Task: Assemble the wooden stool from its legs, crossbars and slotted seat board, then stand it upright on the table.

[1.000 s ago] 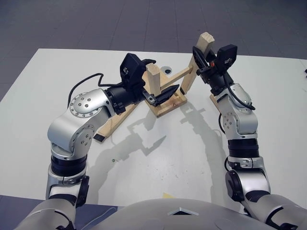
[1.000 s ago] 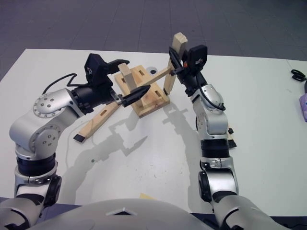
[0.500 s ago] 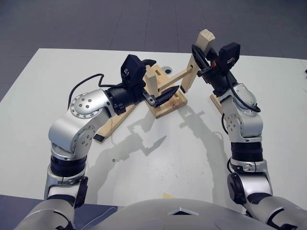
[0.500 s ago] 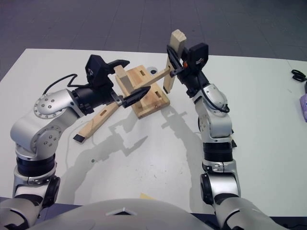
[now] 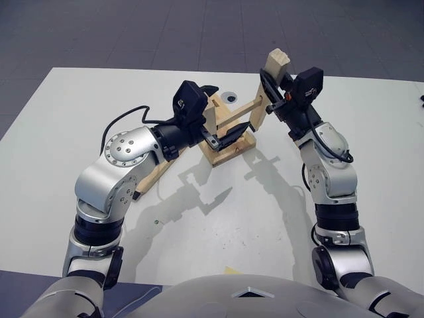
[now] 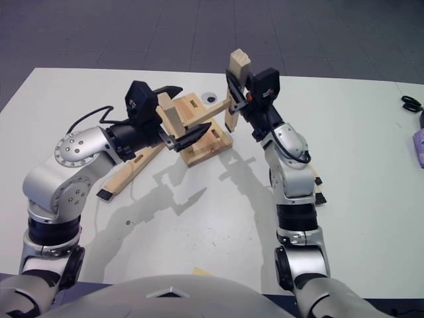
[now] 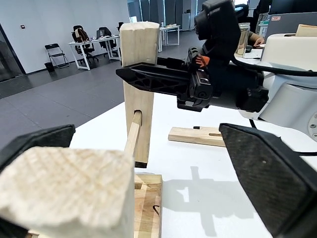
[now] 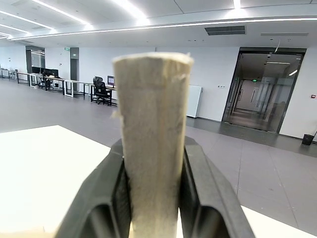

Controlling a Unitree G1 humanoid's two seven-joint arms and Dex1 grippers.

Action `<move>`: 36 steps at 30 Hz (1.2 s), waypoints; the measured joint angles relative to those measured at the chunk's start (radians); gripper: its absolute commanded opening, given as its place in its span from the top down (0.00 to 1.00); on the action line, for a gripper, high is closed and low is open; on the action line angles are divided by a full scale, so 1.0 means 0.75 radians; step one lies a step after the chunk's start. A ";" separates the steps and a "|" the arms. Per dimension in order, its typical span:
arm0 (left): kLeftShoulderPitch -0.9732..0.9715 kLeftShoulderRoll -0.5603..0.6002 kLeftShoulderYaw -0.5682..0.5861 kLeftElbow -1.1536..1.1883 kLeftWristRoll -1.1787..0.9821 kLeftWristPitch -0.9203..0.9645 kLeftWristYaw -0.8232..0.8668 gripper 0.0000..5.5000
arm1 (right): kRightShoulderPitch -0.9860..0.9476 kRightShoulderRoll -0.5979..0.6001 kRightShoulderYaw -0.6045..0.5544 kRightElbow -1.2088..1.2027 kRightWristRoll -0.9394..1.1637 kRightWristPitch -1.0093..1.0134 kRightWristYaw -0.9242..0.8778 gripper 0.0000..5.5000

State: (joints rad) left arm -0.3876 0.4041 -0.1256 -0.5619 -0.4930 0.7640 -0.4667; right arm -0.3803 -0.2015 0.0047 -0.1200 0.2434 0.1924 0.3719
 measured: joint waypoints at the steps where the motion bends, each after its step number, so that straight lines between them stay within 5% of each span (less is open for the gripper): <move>1: 0.003 0.000 -0.001 0.000 0.001 0.000 0.002 0.02 | 0.007 0.002 0.003 -0.018 0.006 0.013 0.001 0.82; 22: 0.030 -0.026 -0.019 -0.055 -0.002 0.000 0.035 0.02 | 0.005 -0.012 -0.054 -0.142 0.212 0.303 0.043 0.82; 36: 0.062 0.003 -0.026 -0.084 -0.003 -0.002 0.025 0.02 | 0.016 0.026 -0.062 -0.184 0.236 0.220 0.062 0.82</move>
State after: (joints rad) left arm -0.3413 0.4065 -0.1452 -0.6248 -0.4951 0.7628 -0.4481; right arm -0.3682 -0.1817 -0.0420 -0.2582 0.4203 0.3571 0.4185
